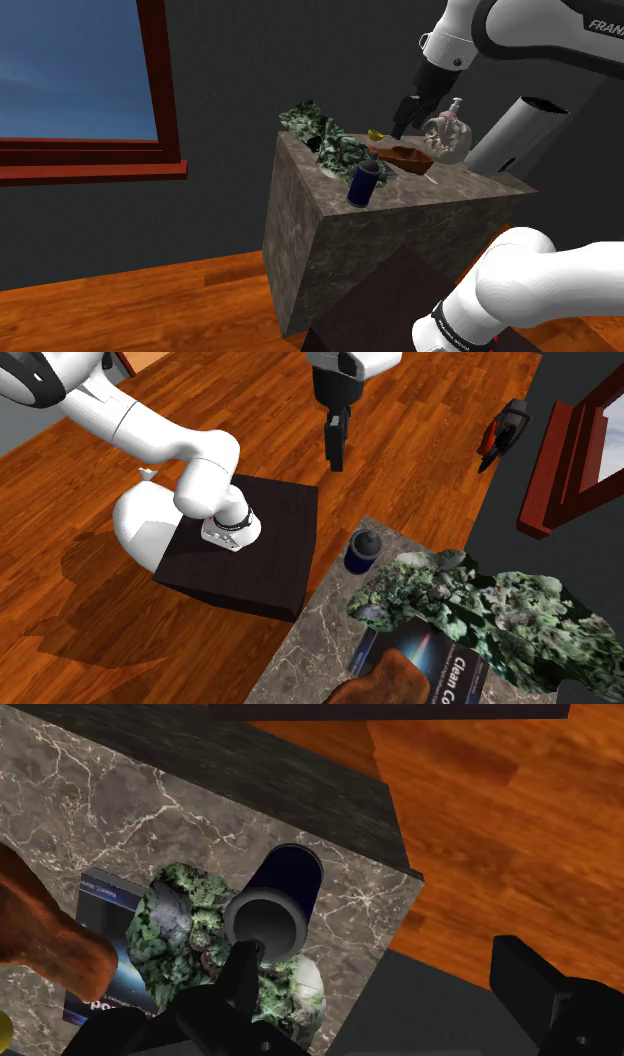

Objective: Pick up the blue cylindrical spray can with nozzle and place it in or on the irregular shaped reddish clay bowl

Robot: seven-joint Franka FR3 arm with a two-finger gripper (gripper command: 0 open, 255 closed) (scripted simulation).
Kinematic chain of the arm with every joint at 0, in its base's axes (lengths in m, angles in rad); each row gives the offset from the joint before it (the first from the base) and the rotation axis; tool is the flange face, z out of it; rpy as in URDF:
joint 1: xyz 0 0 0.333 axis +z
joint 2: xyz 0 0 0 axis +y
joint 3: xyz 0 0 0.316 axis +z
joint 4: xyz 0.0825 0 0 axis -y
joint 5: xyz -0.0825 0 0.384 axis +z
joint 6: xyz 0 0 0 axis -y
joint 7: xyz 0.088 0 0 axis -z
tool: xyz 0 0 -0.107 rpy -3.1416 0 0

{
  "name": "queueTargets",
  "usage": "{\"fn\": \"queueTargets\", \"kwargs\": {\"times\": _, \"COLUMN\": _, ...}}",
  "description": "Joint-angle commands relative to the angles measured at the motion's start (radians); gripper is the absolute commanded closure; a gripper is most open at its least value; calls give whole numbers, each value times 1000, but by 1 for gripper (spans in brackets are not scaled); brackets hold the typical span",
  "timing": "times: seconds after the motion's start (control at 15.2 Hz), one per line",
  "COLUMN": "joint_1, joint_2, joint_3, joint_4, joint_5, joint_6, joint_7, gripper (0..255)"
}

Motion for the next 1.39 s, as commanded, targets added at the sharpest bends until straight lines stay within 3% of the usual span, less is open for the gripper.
{"fn": "queueTargets", "kwargs": {"times": 0.0, "joint_1": 0, "joint_2": 0, "joint_3": 0, "joint_4": 0, "joint_5": 0, "joint_6": 0, "joint_7": 0, "gripper": 0}}
{"fn": "queueTargets", "kwargs": {"times": 0.4, "joint_1": -58, "joint_2": -281, "joint_3": -22, "joint_4": -458, "joint_5": -67, "joint_6": 521, "joint_7": 102, "gripper": 0}}
{"fn": "queueTargets", "kwargs": {"times": 0.66, "joint_1": -145, "joint_2": -348, "joint_3": -30, "joint_4": -712, "joint_5": -133, "joint_6": 941, "joint_7": 188, "gripper": 0}}
{"fn": "queueTargets", "kwargs": {"times": 0.86, "joint_1": -138, "joint_2": -369, "joint_3": -21, "joint_4": -710, "joint_5": -127, "joint_6": 917, "joint_7": 193, "gripper": 0}}
{"fn": "queueTargets", "kwargs": {"times": 0.92, "joint_1": -76, "joint_2": -190, "joint_3": -393, "joint_4": -763, "joint_5": -1124, "joint_6": 1285, "joint_7": 932, "gripper": 0}}
{"fn": "queueTargets", "kwargs": {"times": 1.19, "joint_1": -363, "joint_2": -28, "joint_3": -134, "joint_4": -763, "joint_5": -923, "joint_6": 1554, "joint_7": 837, "gripper": 0}}
{"fn": "queueTargets", "kwargs": {"times": 1.32, "joint_1": -464, "joint_2": 35, "joint_3": -44, "joint_4": -747, "joint_5": -914, "joint_6": 1637, "joint_7": 855, "gripper": 0}}
